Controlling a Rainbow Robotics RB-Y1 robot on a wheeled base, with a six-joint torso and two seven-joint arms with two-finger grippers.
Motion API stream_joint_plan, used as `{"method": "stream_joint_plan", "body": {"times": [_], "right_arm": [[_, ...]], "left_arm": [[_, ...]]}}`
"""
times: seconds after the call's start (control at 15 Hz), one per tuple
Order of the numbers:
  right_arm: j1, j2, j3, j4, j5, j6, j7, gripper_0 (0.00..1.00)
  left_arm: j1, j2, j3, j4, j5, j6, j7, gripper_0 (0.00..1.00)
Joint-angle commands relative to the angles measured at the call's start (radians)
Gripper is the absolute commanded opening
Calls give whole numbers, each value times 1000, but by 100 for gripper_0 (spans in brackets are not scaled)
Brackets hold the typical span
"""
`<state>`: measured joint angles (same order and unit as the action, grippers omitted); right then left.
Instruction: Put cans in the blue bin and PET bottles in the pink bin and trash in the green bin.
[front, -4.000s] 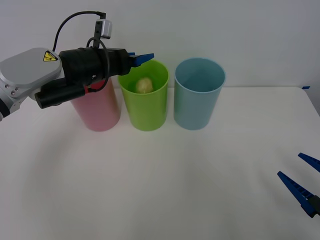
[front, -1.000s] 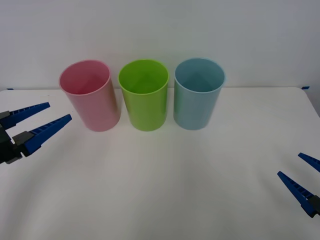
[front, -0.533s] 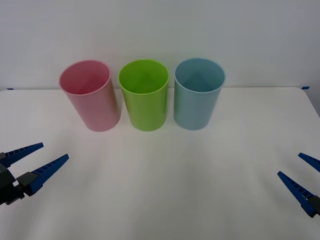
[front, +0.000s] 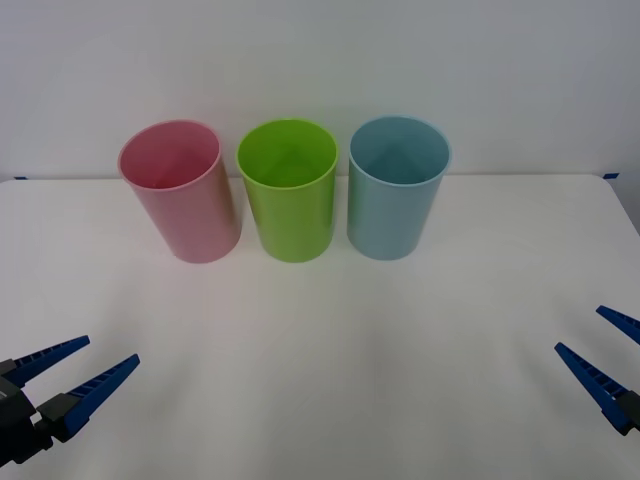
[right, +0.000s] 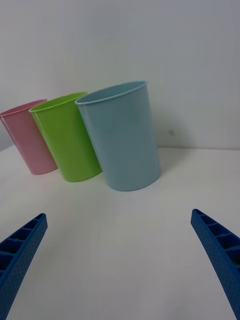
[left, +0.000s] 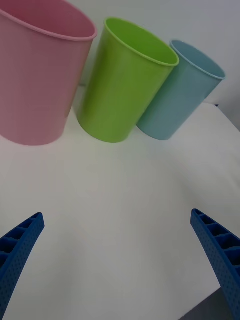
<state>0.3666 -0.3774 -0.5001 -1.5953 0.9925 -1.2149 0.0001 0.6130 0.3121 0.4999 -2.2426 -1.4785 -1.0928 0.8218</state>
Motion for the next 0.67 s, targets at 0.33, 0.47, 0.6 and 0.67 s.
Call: {"method": "stream_joint_plan", "body": {"times": [0.33,0.47,0.6,0.67], "right_arm": [[0,0,0,0,0,0,0,100],[0,0,0,0,0,0,0,100],[0,0,0,0,0,0,0,100],[0,0,0,0,0,0,0,100]], "left_arm": [[25,1,5,120,60,-18,-102,100],[30,-1,3,136,60,-18,-109,100],[28,1,5,155,60,-18,-110,100],[27,1,5,156,60,-18,-112,100]]}}
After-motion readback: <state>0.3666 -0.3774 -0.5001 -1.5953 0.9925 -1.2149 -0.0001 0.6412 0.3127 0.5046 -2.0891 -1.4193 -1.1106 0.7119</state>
